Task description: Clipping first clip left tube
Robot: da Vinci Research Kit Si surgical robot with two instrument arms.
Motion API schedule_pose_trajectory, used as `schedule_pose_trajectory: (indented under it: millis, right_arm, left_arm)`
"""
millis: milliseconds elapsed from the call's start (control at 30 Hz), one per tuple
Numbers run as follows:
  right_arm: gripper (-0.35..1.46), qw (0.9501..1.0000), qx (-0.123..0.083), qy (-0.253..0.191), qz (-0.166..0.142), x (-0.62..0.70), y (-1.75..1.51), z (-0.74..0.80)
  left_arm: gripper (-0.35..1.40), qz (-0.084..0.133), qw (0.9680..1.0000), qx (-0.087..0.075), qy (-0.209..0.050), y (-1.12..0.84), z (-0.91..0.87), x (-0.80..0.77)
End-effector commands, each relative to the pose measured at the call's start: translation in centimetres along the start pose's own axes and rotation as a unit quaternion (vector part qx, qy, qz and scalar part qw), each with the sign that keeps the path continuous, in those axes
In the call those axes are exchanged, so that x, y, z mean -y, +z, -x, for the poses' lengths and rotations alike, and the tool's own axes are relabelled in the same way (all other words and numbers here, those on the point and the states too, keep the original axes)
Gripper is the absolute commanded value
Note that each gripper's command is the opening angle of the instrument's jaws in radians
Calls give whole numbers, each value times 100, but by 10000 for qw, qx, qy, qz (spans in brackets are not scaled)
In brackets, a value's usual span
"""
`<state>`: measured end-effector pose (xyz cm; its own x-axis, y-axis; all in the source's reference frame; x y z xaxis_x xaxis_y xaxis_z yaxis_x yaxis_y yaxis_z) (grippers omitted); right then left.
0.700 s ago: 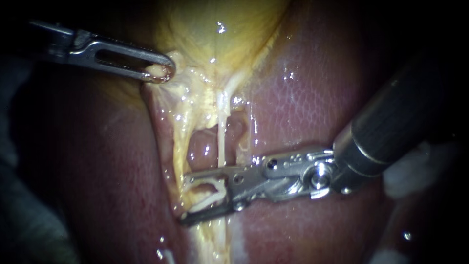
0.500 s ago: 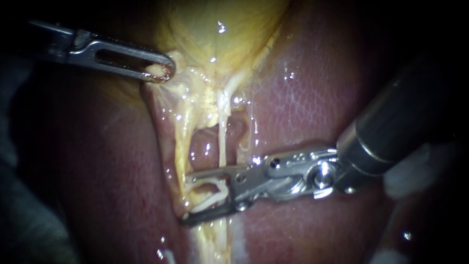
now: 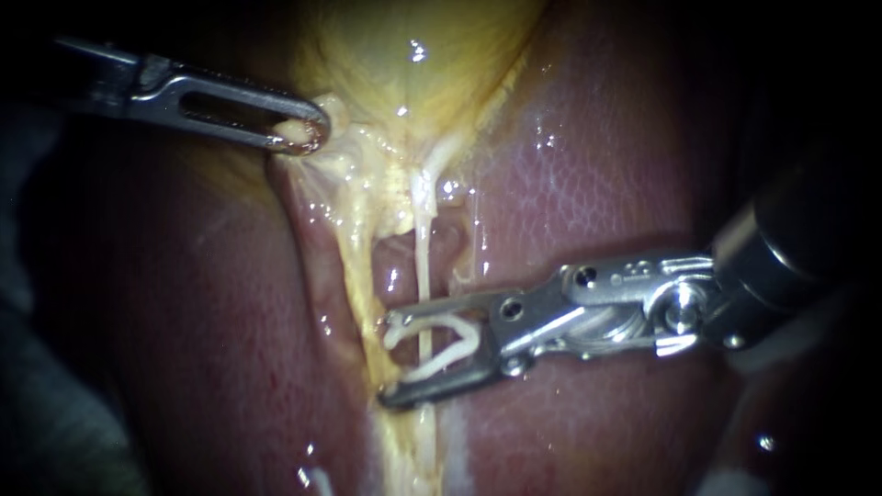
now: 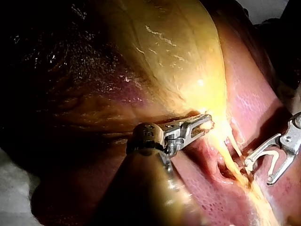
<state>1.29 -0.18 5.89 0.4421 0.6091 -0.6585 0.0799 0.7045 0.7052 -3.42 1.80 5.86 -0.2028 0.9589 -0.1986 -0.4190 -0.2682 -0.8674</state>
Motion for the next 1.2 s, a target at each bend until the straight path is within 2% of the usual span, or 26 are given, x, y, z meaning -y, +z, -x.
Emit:
schedule_pose_trajectory:
  millis: [33, 200, 500, 667, 933, 1200]
  right_arm:
    - [49, 10000, -22, 26, -3, -3, 1, 2]
    - [49, 9998, -73, 177, -6, -17, 1, 13]
    - [50, 9991, -49, 413, 49, -42, 11, 45]
    - [50, 9987, -41, 499, 70, -54, 13, 57]
    - [50, 9984, -63, 559, 83, -62, 20, 65]
    - [50, 9966, -342, 744, 0, -65, 32, 66]
  left_arm:
    - [-35, 1, 10000, 1, 2, 0, 0, 0]
    - [-35, 1, 10000, 1, 2, 0, 0, 0]
    - [-35, 1, 10000, 1, 2, 0, 0, 0]
    - [-35, 1, 10000, 1, 2, 0, 0, 0]
    - [-35, 1, 10000, 1, 2, 0, 0, 0]
    - [-35, 1, 10000, 1, 2, 0, 1, 0]
